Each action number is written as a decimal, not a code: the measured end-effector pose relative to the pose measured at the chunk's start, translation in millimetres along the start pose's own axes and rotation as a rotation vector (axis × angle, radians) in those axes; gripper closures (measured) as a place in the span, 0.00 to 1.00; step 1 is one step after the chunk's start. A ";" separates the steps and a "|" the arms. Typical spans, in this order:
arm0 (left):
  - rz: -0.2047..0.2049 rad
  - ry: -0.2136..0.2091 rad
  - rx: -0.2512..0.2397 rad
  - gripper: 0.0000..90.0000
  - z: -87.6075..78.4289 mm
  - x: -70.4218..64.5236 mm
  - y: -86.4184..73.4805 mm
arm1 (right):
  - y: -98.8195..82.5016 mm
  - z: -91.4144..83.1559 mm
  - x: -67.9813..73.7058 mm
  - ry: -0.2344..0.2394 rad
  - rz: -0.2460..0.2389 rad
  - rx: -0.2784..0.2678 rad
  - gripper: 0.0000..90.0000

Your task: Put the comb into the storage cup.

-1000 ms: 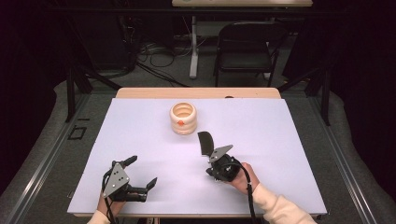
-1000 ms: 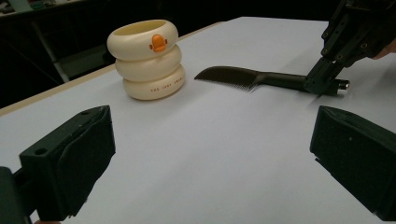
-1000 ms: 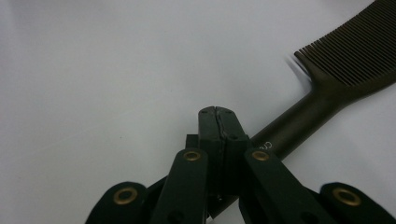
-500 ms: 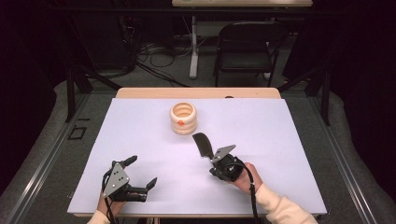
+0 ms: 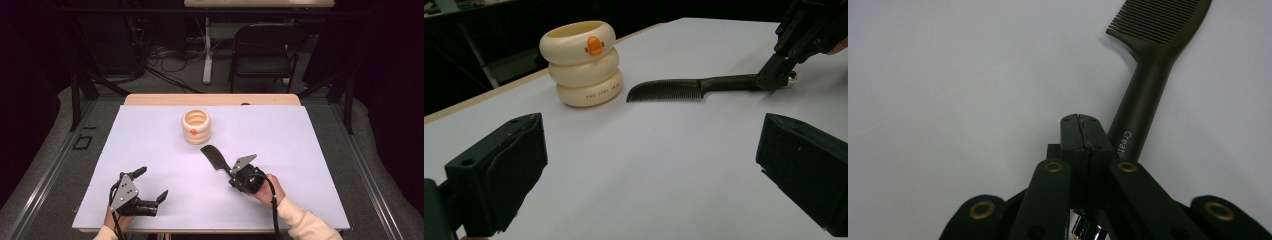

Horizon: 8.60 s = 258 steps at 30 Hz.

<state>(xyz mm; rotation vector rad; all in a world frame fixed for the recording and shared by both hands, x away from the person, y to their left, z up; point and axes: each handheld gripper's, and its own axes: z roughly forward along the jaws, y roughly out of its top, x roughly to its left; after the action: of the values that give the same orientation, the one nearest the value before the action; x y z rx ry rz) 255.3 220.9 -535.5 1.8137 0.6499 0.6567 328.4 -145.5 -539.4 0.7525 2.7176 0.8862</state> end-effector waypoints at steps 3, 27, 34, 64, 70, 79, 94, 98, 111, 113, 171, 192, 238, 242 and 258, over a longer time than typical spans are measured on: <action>0.000 0.000 0.000 0.00 0.0 0.0 0.0 | -1.3 -0.9 -1.8 -0.005 -0.001 0.000 1.00; 0.001 0.000 0.000 0.00 -0.1 -0.1 0.1 | -7.3 -5.8 -13.5 -0.051 0.017 0.010 1.00; 0.001 0.000 0.000 0.00 0.0 -0.1 0.1 | -7.5 -5.9 -14.4 -0.059 0.014 0.013 1.00; 0.000 0.000 -0.001 0.00 0.6 -0.2 0.0 | -4.4 -9.1 -15.8 -0.076 -0.031 0.036 0.85; 0.001 0.001 0.000 0.00 0.2 -0.1 0.0 | 1.9 -14.6 -7.3 -0.065 -0.069 0.044 0.68; -0.001 0.000 -0.002 0.00 0.8 -0.1 -0.2 | 6.5 -20.0 -9.3 -0.093 -0.057 0.058 0.27; 0.001 0.000 0.000 0.00 1.2 -0.6 -0.1 | 13.2 -20.7 -19.1 -0.097 -0.059 0.092 0.00; 0.000 -0.001 0.000 0.00 1.5 -0.7 -0.1 | 14.1 -20.5 -20.8 -0.098 -0.050 0.086 0.00; -0.003 0.001 0.000 0.00 1.7 -0.3 -0.4 | 24.3 -23.9 -25.8 -0.089 -0.055 0.094 0.00; -0.003 0.001 0.001 0.00 1.8 -0.3 -0.4 | 25.2 -23.1 -27.0 -0.086 -0.064 0.095 0.00; -0.002 -0.005 0.004 0.00 2.3 0.5 -0.7 | 71.9 34.4 -30.0 -0.067 -0.216 0.368 0.74; -0.003 -0.005 0.006 0.00 2.3 0.8 -0.8 | 68.7 29.3 -38.6 -0.031 -0.150 0.336 0.80; -0.006 -0.002 0.002 0.00 2.6 0.7 -0.9 | 40.6 -11.3 -45.7 -0.023 -0.043 0.090 0.80; -0.007 -0.001 0.005 0.00 2.8 0.7 -0.9 | 40.7 -14.0 -45.9 -0.030 -0.041 0.078 0.80; -0.006 -0.003 0.006 0.00 3.0 0.6 -1.2 | 40.4 -25.4 -49.0 -0.061 -0.035 0.021 0.80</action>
<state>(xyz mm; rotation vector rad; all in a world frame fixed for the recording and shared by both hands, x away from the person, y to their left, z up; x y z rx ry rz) 257.7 219.7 -537.5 1.8172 0.6557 0.6487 378.6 -155.7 -494.1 0.7208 2.6827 0.8150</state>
